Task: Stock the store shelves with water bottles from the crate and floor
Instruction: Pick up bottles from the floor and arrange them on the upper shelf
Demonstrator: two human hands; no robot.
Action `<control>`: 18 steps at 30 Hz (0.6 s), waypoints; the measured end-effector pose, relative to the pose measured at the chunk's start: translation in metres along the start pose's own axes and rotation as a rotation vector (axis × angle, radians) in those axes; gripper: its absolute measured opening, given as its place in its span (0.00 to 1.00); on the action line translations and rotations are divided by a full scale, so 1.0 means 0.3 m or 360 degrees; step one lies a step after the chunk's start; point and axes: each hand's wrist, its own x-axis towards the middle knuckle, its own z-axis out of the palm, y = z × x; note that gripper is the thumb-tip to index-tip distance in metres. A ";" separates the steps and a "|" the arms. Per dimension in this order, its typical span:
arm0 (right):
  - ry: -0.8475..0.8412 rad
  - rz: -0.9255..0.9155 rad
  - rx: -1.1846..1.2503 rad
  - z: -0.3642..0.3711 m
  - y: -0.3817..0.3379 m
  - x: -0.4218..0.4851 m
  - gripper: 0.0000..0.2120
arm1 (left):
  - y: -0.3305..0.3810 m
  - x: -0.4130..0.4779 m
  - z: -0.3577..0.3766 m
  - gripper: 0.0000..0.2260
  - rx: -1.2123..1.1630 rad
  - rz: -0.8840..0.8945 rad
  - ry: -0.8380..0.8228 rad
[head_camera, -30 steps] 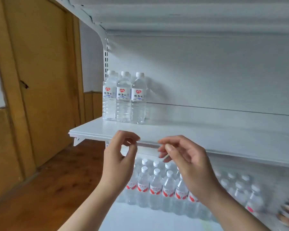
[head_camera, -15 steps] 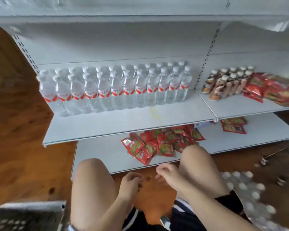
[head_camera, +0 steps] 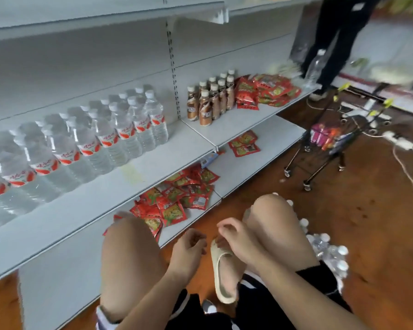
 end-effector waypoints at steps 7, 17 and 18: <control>0.0342 0.0035 -0.0006 -0.113 0.162 -0.113 0.04 | 0.088 0.001 0.146 0.04 0.0096 0.0214 -0.0313; 0.0705 0.0251 0.0058 -0.235 0.230 -0.277 0.05 | 0.130 0.019 0.349 0.07 0.0120 0.0246 -0.0760; 0.0722 0.0274 0.0040 -0.237 0.239 -0.282 0.05 | 0.135 0.025 0.372 0.07 0.0139 0.0253 -0.0802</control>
